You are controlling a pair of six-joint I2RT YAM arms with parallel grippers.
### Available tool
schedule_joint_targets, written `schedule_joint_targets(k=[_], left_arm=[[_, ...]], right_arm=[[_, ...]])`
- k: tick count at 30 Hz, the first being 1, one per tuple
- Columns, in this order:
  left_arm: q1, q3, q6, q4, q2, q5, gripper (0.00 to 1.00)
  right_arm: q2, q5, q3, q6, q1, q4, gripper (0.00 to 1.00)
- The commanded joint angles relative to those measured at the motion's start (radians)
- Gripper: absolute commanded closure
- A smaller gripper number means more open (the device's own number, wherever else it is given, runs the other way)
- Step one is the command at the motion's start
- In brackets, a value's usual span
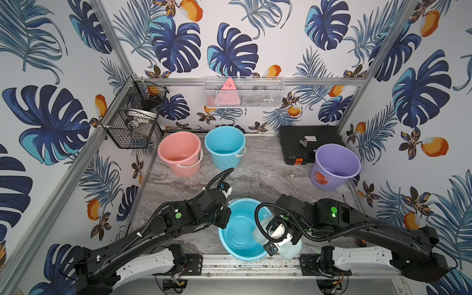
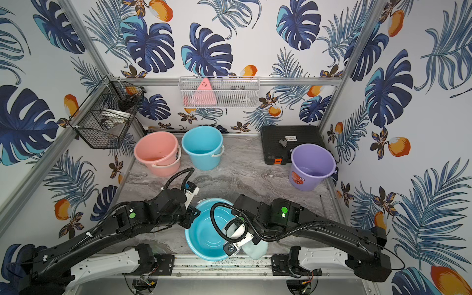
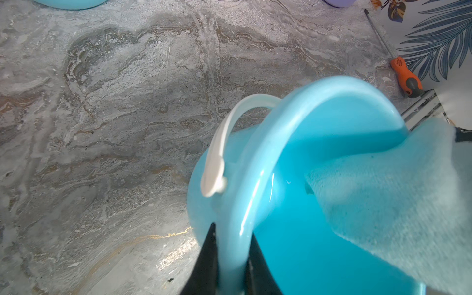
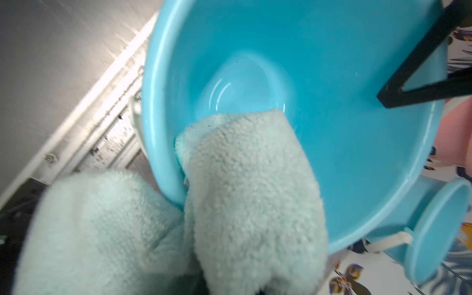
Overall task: Wipe the inside of the bucket with a cloth
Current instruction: Wipe the dirt from the inside of the bucket.
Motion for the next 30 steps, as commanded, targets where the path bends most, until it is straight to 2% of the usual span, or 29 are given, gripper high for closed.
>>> schedule_joint_targets(k=[1, 6, 11, 15, 19, 24, 30], left_arm=[[-0.001, 0.001, -0.01, 0.047, 0.003, 0.005, 1.0], [-0.002, -0.001, -0.012, 0.052, 0.005, 0.007, 1.0], [-0.003, 0.001, -0.012, 0.051, 0.004, 0.007, 1.0], [-0.002, 0.004, -0.01, 0.048, 0.005, 0.007, 1.0], [-0.002, 0.003, -0.01, 0.049, 0.005, 0.009, 1.0], [-0.002, 0.002, -0.012, 0.052, 0.006, 0.011, 1.0], [-0.004, 0.001, -0.013, 0.057, 0.006, 0.014, 1.0]], right_arm=[[0.032, -0.255, 0.006, 0.096, 0.0, 0.008, 1.0], [0.118, -0.396, -0.008, 0.124, 0.002, 0.214, 1.0], [0.198, -0.407, -0.013, 0.127, 0.009, 0.446, 1.0], [0.237, -0.276, -0.017, 0.097, 0.027, 0.614, 1.0], [0.25, -0.11, -0.023, 0.01, 0.041, 0.7, 1.0], [0.226, 0.101, -0.081, -0.181, 0.046, 0.741, 1.0], [0.167, 0.211, -0.167, -0.411, 0.012, 0.823, 1.0]])
